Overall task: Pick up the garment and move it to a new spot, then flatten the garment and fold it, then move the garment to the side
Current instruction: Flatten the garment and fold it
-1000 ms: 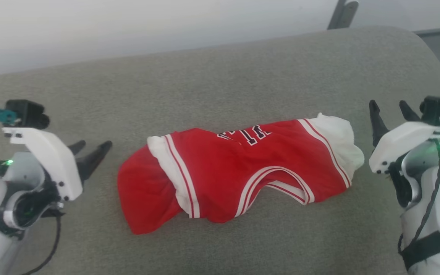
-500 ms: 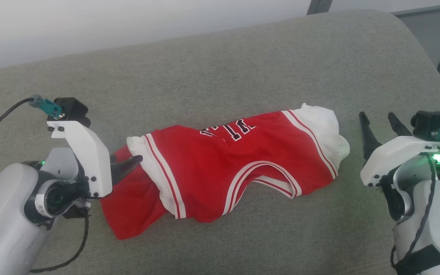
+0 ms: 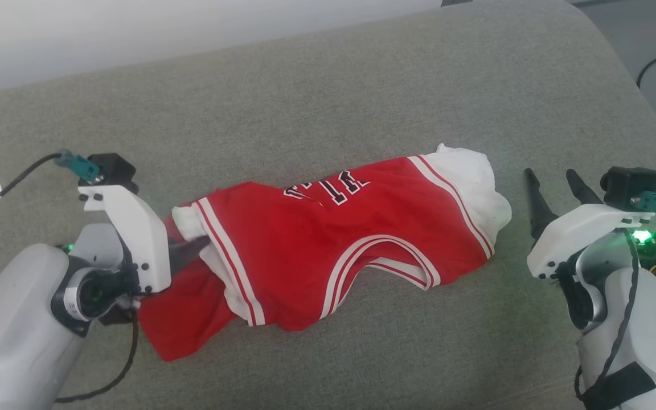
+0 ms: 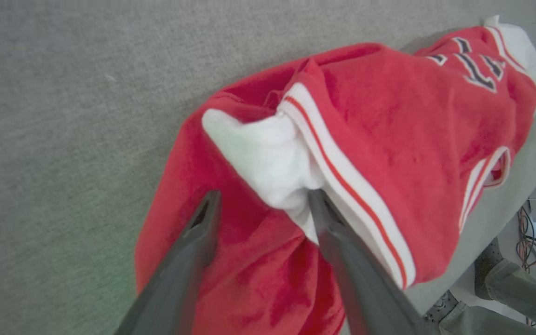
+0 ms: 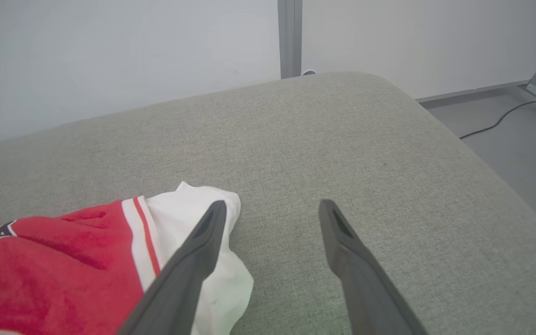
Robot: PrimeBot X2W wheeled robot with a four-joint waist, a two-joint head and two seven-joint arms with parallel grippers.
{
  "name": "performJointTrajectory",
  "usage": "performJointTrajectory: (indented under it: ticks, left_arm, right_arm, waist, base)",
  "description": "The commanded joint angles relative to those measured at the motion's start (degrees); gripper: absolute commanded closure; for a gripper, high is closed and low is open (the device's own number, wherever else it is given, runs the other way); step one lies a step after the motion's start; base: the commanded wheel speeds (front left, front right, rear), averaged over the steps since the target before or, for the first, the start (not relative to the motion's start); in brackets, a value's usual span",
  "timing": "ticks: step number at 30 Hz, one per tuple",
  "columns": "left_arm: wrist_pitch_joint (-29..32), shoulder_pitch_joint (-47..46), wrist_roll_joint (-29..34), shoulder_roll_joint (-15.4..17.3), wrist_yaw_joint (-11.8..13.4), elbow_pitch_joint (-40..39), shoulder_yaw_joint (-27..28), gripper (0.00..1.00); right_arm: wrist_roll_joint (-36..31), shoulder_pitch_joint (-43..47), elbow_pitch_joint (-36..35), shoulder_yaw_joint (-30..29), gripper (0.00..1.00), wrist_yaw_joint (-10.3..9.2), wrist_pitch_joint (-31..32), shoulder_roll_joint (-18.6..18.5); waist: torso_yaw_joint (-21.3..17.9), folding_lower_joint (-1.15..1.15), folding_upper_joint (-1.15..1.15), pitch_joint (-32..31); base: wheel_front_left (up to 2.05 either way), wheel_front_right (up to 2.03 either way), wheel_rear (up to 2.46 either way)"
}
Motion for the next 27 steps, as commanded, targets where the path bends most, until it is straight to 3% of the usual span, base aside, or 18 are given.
performJointTrajectory:
  ticks: [1, 9, 18, 27]
  left_arm:
    - [-0.5, -0.9, 0.7, -0.3, -0.3, 0.4, 0.2, 1.00]
    - [-2.2, -2.2, 0.5, 0.2, -1.8, 1.5, 1.4, 1.00]
    - [-2.5, 0.5, -1.3, 3.8, 1.3, -4.7, 4.6, 1.00]
    - [-3.7, 8.3, -3.6, 11.0, 5.3, -9.8, 10.0, 1.00]
  right_arm:
    - [0.3, -0.6, 0.1, 0.1, 0.00, 0.03, -0.4, 0.1]
    - [-0.4, -0.1, 0.9, -1.1, 0.00, 0.03, -1.1, 0.1]
    - [-2.5, 1.3, 1.2, -4.0, 0.00, 0.03, -0.3, 0.1]
    - [-3.5, 2.3, 1.2, -5.2, 0.00, 0.03, 0.5, 0.1]
  waist:
    - [0.0, 0.00, 0.00, 0.1]
    - [1.2, 0.00, 0.00, -0.5]
    - [5.1, 0.00, 0.00, -2.8]
    - [8.0, 0.00, 0.00, -4.0]
  base:
    - [0.00, 0.00, 0.00]
    - [0.00, 0.00, 0.00]
    - [0.00, 0.00, 0.00]
    - [0.00, 0.00, 0.00]
